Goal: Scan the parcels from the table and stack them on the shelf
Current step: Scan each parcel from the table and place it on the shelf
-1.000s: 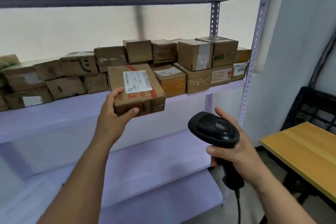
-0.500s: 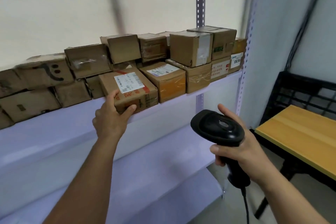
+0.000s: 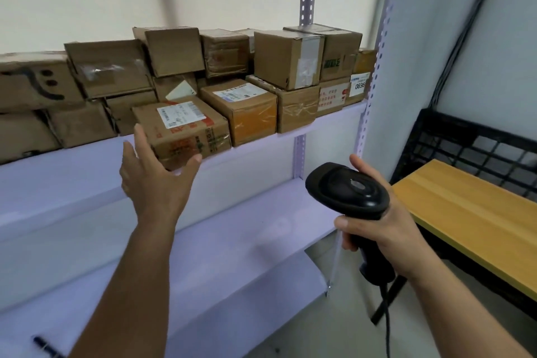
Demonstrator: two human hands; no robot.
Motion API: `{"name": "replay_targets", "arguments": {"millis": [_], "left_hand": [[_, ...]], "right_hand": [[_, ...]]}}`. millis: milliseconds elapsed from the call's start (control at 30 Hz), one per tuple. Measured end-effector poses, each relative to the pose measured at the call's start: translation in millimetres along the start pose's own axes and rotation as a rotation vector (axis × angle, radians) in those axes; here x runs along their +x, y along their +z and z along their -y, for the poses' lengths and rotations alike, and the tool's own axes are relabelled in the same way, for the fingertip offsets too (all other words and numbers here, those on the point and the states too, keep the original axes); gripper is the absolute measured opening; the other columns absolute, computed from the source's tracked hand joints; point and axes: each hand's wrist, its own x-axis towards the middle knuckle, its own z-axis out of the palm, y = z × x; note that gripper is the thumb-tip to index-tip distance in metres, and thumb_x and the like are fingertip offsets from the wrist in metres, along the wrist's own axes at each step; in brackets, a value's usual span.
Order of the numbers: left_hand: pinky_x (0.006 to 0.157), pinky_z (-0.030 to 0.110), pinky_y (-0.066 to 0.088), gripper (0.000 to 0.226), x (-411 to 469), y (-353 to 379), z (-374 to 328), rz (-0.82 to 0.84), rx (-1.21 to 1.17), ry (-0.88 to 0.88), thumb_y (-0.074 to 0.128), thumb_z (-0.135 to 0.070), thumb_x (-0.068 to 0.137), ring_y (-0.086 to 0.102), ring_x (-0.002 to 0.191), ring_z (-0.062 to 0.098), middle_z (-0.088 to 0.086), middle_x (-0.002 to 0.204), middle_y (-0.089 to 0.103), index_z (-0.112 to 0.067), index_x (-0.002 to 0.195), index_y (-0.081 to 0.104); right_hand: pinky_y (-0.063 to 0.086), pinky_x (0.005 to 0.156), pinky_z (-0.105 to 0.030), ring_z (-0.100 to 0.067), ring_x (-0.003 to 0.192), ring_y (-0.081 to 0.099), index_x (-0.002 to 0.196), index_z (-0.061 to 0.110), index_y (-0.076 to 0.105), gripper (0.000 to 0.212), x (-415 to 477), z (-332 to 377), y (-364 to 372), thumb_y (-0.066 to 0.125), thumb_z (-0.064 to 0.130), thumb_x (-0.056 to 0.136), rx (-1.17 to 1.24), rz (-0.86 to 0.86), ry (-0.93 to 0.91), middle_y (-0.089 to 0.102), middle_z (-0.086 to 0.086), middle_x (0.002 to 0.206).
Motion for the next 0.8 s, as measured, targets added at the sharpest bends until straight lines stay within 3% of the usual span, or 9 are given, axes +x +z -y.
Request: {"name": "replay_targets", "arguments": {"millis": [100,200,367,533,700,800], "left_hand": [[0.115,0.051,0.014,0.092,-42,11,-18,-0.084,-0.038,0.032,0.076,-0.038,0.081,0.013,0.146,0.034,0.018,0.159,0.013,-0.016,0.153,0.022],[0.112,0.048,0.021,0.083,-85,28,-35,-0.087,-0.093,0.117,0.070,-0.041,0.081,0.021,0.142,0.032,0.019,0.155,0.025,-0.011,0.148,0.032],[0.102,0.039,0.034,0.068,-157,70,-83,0.117,-0.151,0.266,0.074,-0.031,0.083,0.038,0.123,0.022,0.015,0.135,0.048,-0.007,0.139,0.044],[0.100,0.038,0.038,0.063,-224,115,-140,0.323,-0.161,0.318,0.076,-0.029,0.082,0.046,0.121,0.026,0.010,0.131,0.053,-0.011,0.135,0.049],[0.100,0.036,0.035,0.065,-282,154,-198,0.448,-0.172,0.371,0.061,-0.046,0.076,0.046,0.121,0.028,0.009,0.129,0.054,-0.011,0.130,0.054],[0.099,0.040,0.038,0.068,-320,176,-232,0.493,-0.195,0.411,0.056,-0.053,0.076,0.046,0.119,0.028,0.009,0.128,0.054,-0.011,0.131,0.053]], "right_hand": [[0.050,0.048,-0.037,-0.035,0.051,0.057,0.140,0.047,0.041,0.097,-10,0,-18,0.080,0.003,0.062,0.011,-0.002,-0.010,0.070,-0.012,0.089],[0.049,0.047,-0.036,-0.031,0.049,0.056,0.140,0.044,0.041,0.098,-25,0,-40,0.081,0.002,0.061,0.019,-0.001,-0.003,0.069,-0.010,0.092],[0.049,0.045,-0.033,-0.028,0.054,0.056,0.135,0.050,0.044,0.098,-56,2,-89,0.087,0.000,0.062,0.029,-0.022,0.010,0.068,-0.012,0.101],[0.048,0.047,-0.032,-0.046,0.073,0.060,0.126,0.064,0.047,0.093,-91,-2,-152,0.089,0.017,0.058,0.041,-0.089,0.024,0.069,-0.013,0.107],[0.046,0.043,-0.030,-0.024,0.056,0.058,0.133,0.051,0.041,0.094,-132,1,-223,0.083,0.008,0.061,-0.008,-0.185,0.033,0.070,-0.004,0.096],[0.047,0.044,-0.031,-0.021,0.061,0.061,0.134,0.051,0.040,0.094,-157,0,-265,0.083,0.009,0.062,-0.030,-0.239,0.040,0.070,-0.007,0.101]]}}
